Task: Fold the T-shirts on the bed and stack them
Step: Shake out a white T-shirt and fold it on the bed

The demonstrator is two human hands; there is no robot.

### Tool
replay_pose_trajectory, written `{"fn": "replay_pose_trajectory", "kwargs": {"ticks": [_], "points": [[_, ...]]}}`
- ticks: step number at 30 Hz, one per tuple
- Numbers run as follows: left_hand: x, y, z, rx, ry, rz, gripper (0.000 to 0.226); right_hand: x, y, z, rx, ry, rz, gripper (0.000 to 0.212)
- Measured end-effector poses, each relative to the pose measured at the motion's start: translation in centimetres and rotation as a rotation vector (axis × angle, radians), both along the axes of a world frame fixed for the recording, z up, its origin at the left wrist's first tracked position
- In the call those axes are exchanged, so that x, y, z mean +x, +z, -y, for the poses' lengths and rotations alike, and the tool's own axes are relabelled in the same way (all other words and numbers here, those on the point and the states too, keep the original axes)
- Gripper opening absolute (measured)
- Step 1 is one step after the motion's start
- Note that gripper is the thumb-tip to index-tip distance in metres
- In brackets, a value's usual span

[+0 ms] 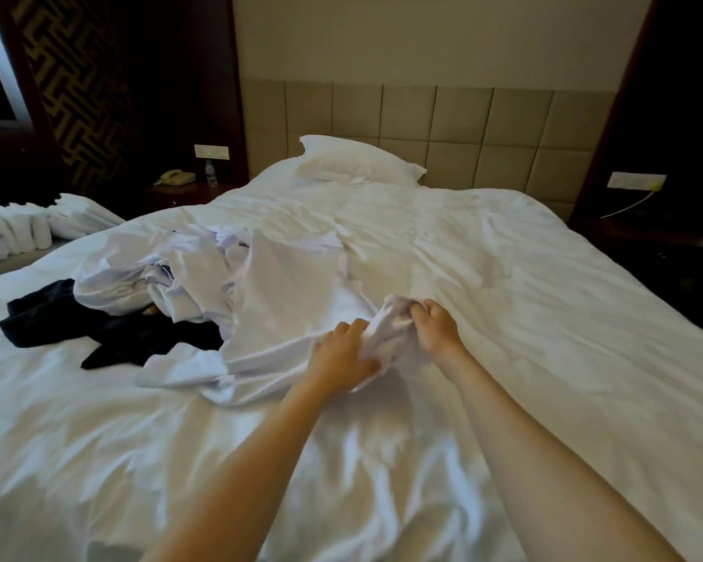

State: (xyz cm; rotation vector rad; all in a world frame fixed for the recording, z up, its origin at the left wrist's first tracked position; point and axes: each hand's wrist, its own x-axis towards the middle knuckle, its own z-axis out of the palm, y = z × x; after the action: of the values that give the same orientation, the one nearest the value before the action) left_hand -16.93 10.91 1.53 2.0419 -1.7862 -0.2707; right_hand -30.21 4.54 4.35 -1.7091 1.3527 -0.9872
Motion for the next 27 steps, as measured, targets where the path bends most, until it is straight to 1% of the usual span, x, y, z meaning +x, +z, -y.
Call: {"fn": "replay_pose_trajectory", "kwargs": {"ticks": [1, 3, 6, 10, 11, 12, 13, 14, 15, 16, 17, 18, 19, 20, 21, 23, 25, 27], "points": [[-0.7, 0.1, -0.4, -0.039, -0.001, -0.005, 0.043, -0.8, 0.2, -0.4, 0.012, 0.000, 0.045, 0.029], [-1.9, 1.2, -1.2, -0.082, -0.041, -0.166, 0.031, -3.0, 1.0, -1.2, 0.024, -0.010, 0.106, 0.024], [-3.4, 3.8, -1.9, -0.119, -0.094, -0.386, 0.021, -6.6, 2.7, -2.3, 0.041, -0.049, 0.136, 0.018], [-5.0, 7.0, -1.9, -0.236, -0.049, -0.508, 0.018, -11.3, 5.1, -4.3, 0.186, -0.016, 0.159, 0.015], [-5.5, 7.6, -1.9, -0.257, -0.050, -0.526, 0.015, -12.3, 5.7, -4.6, 0.209, -0.006, 0.122, 0.015], [-5.9, 8.0, -1.9, -0.270, -0.050, -0.546, 0.014, -13.3, 6.1, -5.0, 0.210, -0.002, 0.043, 0.019], [-6.3, 8.3, -2.1, -0.275, -0.052, -0.562, 0.014, -14.1, 6.3, -5.2, 0.192, 0.004, -0.095, 0.026], [-6.7, 8.3, -2.1, -0.274, -0.053, -0.565, 0.015, -14.8, 6.4, -5.5, 0.164, 0.012, -0.283, 0.035], [-7.0, 8.2, -2.2, -0.270, -0.056, -0.545, 0.018, -15.2, 6.2, -5.7, 0.136, 0.018, -0.481, 0.041], [-7.5, 7.8, -2.3, -0.260, -0.058, -0.502, 0.023, -15.5, 5.8, -5.9, 0.097, -0.010, -0.655, 0.041], [-8.0, 7.4, -2.5, -0.253, -0.060, -0.453, 0.026, -15.8, 5.3, -6.1, 0.039, -0.058, -0.794, 0.037], [-8.4, 6.9, -2.6, -0.247, -0.057, -0.420, 0.024, -15.9, 4.7, -6.4, -0.032, -0.106, -0.878, 0.029], [-8.8, 6.4, -2.7, -0.233, -0.055, -0.398, 0.019, -16.2, 4.2, -6.6, -0.091, -0.143, -0.917, 0.019], [-9.1, 5.9, -2.9, -0.209, -0.055, -0.363, 0.014, -16.4, 3.7, -6.8, -0.126, -0.167, -0.916, 0.009], [-9.3, 5.5, -3.1, -0.166, -0.066, -0.305, 0.017, -16.8, 3.2, -6.8, -0.132, -0.184, -0.889, 0.013], [-9.3, 4.7, -3.4, -0.039, -0.113, -0.172, 0.022, -17.6, 2.4, -6.8, -0.061, -0.225, -0.743, 0.025], [-9.1, 3.7, -3.8, 0.058, -0.151, -0.073, 0.024, -18.4, 1.7, -6.7, 0.017, -0.262, -0.607, 0.025], [-8.7, 2.7, -4.2, 0.142, -0.164, -0.009, 0.031, -18.9, 1.0, -6.6, 0.061, -0.269, -0.585, 0.021]]}}
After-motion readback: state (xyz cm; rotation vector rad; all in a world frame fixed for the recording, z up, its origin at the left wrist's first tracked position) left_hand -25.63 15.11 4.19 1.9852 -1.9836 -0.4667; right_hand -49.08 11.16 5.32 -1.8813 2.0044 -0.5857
